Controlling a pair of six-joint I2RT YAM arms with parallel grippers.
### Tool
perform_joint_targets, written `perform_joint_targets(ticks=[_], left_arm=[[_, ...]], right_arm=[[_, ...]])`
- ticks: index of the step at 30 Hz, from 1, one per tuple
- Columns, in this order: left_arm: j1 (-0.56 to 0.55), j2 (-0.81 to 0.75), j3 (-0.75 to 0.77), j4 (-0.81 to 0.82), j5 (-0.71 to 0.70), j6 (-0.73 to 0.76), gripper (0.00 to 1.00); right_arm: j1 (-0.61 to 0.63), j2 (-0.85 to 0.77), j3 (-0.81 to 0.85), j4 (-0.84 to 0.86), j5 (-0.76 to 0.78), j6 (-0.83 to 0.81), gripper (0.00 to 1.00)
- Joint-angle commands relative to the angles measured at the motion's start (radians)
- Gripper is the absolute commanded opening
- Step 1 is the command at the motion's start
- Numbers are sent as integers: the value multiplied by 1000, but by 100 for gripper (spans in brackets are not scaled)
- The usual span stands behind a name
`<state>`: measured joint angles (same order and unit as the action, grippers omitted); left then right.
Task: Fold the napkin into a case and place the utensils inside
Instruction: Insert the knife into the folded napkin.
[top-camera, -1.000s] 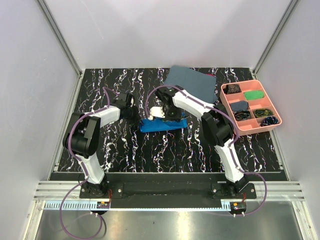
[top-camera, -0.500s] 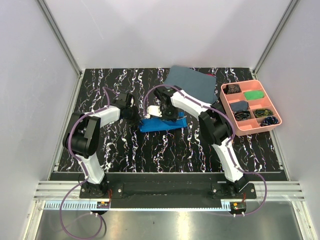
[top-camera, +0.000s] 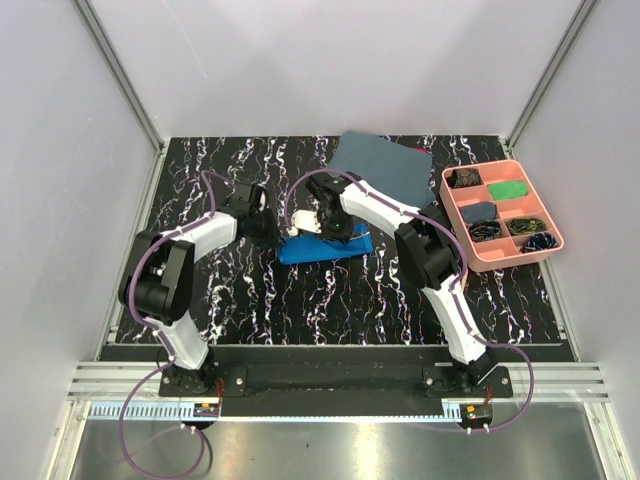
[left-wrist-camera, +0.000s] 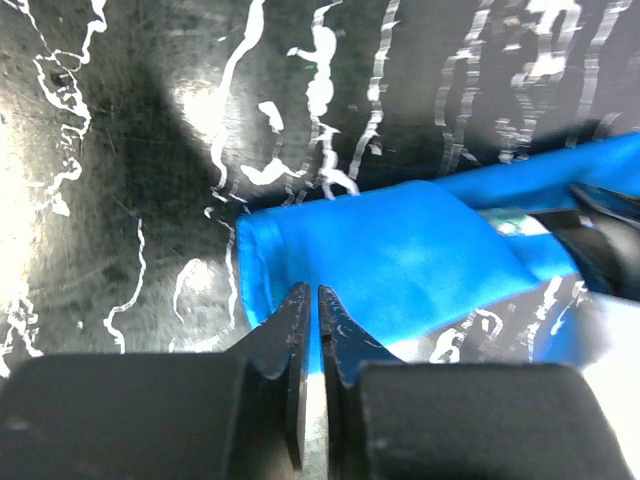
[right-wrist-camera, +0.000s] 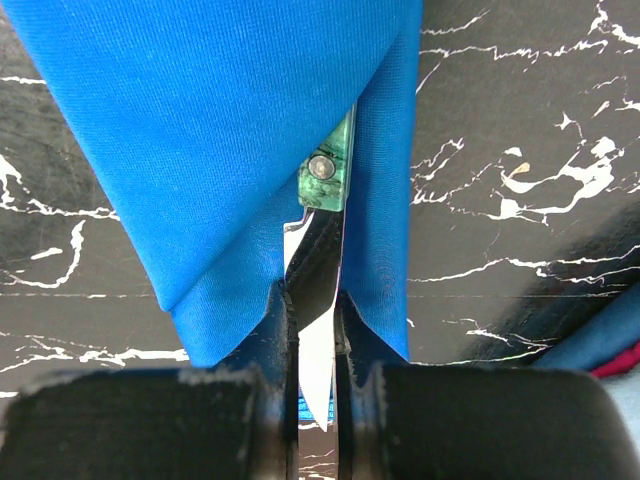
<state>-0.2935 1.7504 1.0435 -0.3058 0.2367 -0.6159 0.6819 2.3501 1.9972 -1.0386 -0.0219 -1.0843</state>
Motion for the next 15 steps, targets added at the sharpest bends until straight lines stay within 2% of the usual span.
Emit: perform_joint_targets(ticks=[1,15], left_arm=[[17,-101,3,7,-19,13,13],[47,-2,13,10,-14,25,4]], right_arm=[[11,-14,-31,32,-19,-17,2],[11,-12,-23,69,-46,-17,2]])
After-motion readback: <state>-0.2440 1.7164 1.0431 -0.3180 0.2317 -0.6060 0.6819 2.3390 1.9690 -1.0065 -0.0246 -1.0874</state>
